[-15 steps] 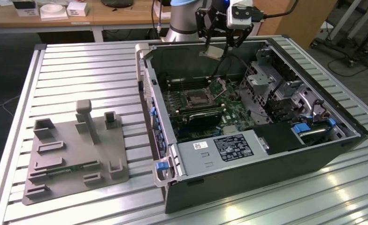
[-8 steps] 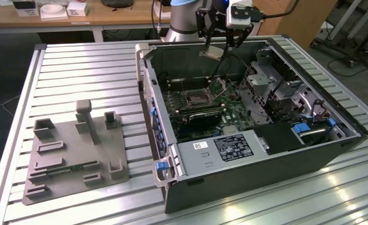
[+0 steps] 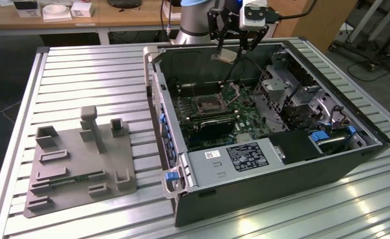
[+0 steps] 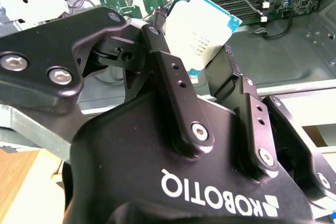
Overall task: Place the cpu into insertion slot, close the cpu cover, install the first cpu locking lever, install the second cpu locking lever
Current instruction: 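Place the cpu into insertion slot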
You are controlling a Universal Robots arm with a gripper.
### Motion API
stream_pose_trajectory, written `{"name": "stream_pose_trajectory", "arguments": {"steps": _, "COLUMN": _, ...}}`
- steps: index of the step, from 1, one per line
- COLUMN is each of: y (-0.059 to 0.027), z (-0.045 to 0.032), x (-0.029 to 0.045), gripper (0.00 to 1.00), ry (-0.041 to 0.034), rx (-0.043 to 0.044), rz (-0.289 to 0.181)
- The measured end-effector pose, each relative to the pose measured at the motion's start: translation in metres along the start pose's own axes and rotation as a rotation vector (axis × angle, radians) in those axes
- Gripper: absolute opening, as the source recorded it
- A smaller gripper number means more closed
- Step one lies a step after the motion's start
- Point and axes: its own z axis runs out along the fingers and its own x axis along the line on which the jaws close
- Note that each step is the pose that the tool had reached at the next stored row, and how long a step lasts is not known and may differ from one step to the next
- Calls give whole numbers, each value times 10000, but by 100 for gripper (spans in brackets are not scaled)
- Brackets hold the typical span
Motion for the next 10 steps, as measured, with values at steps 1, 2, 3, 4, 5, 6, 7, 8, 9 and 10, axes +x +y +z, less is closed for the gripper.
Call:
{"name": "stream_pose_trajectory", "arguments": {"steps": 1, "y": 0, "z": 0, "x": 0, "gripper": 54, "ry": -1, "rx": 0, "rz": 2}}
{"name": "stream_pose_trajectory", "arguments": {"steps": 2, "y": 0, "z": 0, "x": 0, "gripper": 54, "ry": 0, "rx": 0, "rz": 3}}
{"name": "stream_pose_trajectory", "arguments": {"steps": 3, "y": 0, "z": 0, "x": 0, "gripper": 54, "ry": -1, "rx": 0, "rz": 3}}
{"name": "stream_pose_trajectory", "arguments": {"steps": 4, "y": 0, "z": 0, "x": 0, "gripper": 54, "ry": -1, "rx": 0, "rz": 3}}
{"name": "stream_pose_trajectory", "arguments": {"steps": 5, "y": 0, "z": 0, "x": 0, "gripper": 54, "ry": 0, "rx": 0, "rz": 3}}
{"name": "stream_pose_trajectory", "arguments": {"steps": 6, "y": 0, "z": 0, "x": 0, "gripper": 54, "ry": -1, "rx": 0, "rz": 3}}
{"name": "stream_pose_trajectory", "arguments": {"steps": 7, "y": 0, "z": 0, "x": 0, "gripper": 54, "ry": -1, "rx": 0, "rz": 3}}
{"name": "stream_pose_trajectory", "arguments": {"steps": 8, "y": 0, "z": 0, "x": 0, "gripper": 54, "ry": 0, "rx": 0, "rz": 3}}
{"name": "stream_pose_trajectory", "arguments": {"steps": 9, "y": 0, "z": 0, "x": 0, "gripper": 54, "ry": -1, "rx": 0, "rz": 4}}
{"name": "stream_pose_trajectory", "arguments": {"steps": 10, "y": 0, "z": 0, "x": 0, "gripper": 54, "ry": -1, "rx": 0, "rz": 3}}
